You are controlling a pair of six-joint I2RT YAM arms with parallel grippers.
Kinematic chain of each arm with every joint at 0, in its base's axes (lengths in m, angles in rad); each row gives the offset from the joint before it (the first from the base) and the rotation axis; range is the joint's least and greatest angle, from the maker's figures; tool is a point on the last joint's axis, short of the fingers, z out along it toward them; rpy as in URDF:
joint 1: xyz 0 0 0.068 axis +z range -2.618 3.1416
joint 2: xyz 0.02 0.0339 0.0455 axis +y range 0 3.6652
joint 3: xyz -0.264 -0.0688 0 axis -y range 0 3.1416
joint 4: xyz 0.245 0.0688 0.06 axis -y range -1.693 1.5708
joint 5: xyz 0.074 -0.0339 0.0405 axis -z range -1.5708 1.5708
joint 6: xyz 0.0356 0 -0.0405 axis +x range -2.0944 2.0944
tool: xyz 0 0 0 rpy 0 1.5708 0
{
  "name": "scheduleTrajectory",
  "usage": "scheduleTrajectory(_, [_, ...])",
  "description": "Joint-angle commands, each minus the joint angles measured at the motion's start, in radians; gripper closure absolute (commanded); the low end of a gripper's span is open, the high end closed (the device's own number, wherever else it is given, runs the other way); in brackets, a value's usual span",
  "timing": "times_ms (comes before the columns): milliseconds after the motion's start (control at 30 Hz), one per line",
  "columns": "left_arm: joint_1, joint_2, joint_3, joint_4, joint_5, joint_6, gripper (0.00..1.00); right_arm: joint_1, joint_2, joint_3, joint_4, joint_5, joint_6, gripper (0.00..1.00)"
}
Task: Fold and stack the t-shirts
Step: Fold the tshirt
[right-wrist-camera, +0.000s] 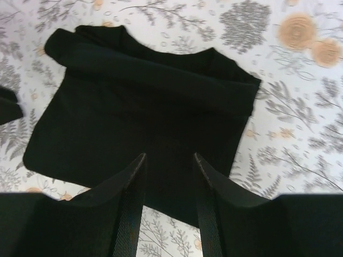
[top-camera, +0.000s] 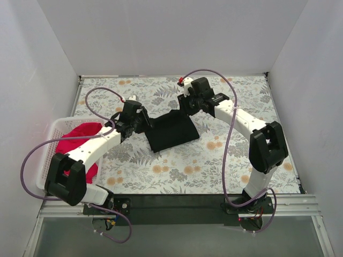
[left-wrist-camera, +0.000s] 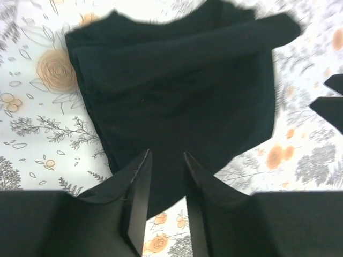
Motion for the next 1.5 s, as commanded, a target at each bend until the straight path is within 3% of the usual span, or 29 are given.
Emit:
scheduleTrajectory(0, [-0.001, 0.069, -0.013, 0.057, 0.056, 0.030, 0.73, -0.015, 0.048, -0.014, 0.105, -0.208, -0.017, 0.54])
scheduleTrajectory(100, [0.004, 0.166, 0.039, 0.068, 0.021, 0.030, 0.83, -0.036, 0.123, 0.028, 0.125, -0.291, -0.017, 0.55])
scheduleTrajectory(367, [0.057, 0.426, 0.217, 0.081, -0.048, 0.036, 0.86, -0.116, 0.312, 0.158, 0.174, -0.392, 0.008, 0.57])
scheduleTrajectory(500, [0.085, 0.497, 0.305, 0.081, -0.036, 0.057, 0.80, -0.157, 0.389, 0.236, 0.223, -0.410, 0.090, 0.57])
scheduleTrajectory(700, [0.105, 0.534, 0.377, 0.074, -0.027, 0.074, 0.62, -0.181, 0.397, 0.292, 0.251, -0.443, 0.163, 0.54])
scheduleTrajectory(800, [0.105, 0.482, 0.363, 0.088, -0.003, 0.060, 0.51, -0.181, 0.355, 0.243, 0.315, -0.512, 0.218, 0.51])
scheduleTrajectory(933, [0.105, 0.355, 0.248, 0.162, 0.039, 0.030, 0.47, -0.179, 0.301, 0.103, 0.529, -0.620, 0.321, 0.47])
scheduleTrajectory(1033, [0.106, 0.300, 0.152, 0.249, 0.054, 0.013, 0.50, -0.179, 0.321, 0.085, 0.590, -0.708, 0.365, 0.47])
scheduleTrajectory(1167, [0.128, 0.328, 0.125, 0.327, 0.094, -0.009, 0.56, -0.185, 0.385, 0.121, 0.607, -0.711, 0.394, 0.47])
scheduleTrajectory(1467, [0.244, 0.600, 0.229, 0.424, 0.235, -0.055, 0.64, -0.260, 0.671, 0.348, 0.625, -0.743, 0.549, 0.47])
